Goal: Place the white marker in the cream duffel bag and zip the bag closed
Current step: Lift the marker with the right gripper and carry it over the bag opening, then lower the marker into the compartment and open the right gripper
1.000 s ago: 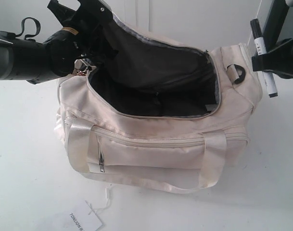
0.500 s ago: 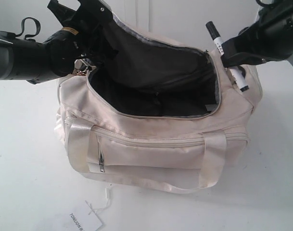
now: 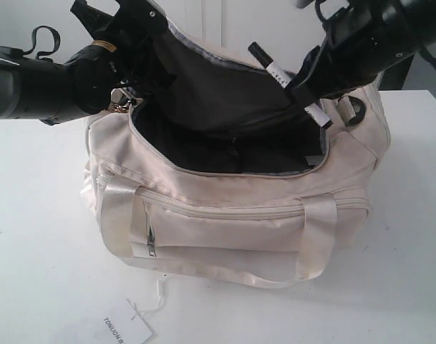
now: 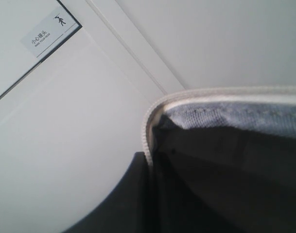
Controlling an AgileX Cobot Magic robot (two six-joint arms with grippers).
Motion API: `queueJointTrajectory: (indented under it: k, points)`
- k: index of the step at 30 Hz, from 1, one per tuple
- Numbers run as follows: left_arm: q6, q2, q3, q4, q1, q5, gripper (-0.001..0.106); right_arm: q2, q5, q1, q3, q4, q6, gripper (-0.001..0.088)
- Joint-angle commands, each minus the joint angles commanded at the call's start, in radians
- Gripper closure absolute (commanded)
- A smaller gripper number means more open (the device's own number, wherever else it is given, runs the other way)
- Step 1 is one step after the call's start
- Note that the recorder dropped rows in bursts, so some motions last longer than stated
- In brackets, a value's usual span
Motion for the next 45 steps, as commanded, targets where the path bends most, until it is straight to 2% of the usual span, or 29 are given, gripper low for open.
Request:
queueJointTrajectory:
  k: [7,12,23,31,33,34,35,40,43,45]
  points:
    - [0.0,0.0,0.0,0.0,0.0,0.0,0.105,0.049,-0.103,0.036,0.0,0.003,-0.088,0.0868]
    - [0.0,0.0,0.0,0.0,0.0,0.0,0.105,0.089,-0.124,0.04,0.0,0.003,-0.16,0.0868]
    - [0.0,0.0,0.0,0.0,0.0,0.0,0.105,0.194,-0.149,0.04,0.0,0.023,-0.165,0.0868]
    - [0.0,0.0,0.0,0.0,0.0,0.0,0.105,0.27,-0.147,0.04,0.0,0.03,0.019,0.0868]
    - [0.0,0.0,0.0,0.0,0.0,0.0,0.105,0.291,-0.157,0.04,0.0,0.006,0.138,0.0847]
    - [0.0,0.0,0.0,0.0,0.0,0.0,0.105,0.291,-0.174,0.04,0.0,-0.027,0.25,0.078]
    - [0.0,0.0,0.0,0.0,0.0,0.0,0.105,0.291,-0.17,0.04,0.0,-0.063,0.29,0.0722]
    - [0.0,0.0,0.0,0.0,0.0,0.0,0.105,0.291,-0.154,0.04,0.0,-0.085,0.374,0.0505]
    - [0.0,0.0,0.0,0.0,0.0,0.0,0.105,0.273,-0.154,0.04,0.0,-0.082,0.378,0.0507]
    - [0.0,0.0,0.0,0.0,0.0,0.0,0.105,0.224,-0.138,0.04,0.0,-0.082,0.398,0.0599]
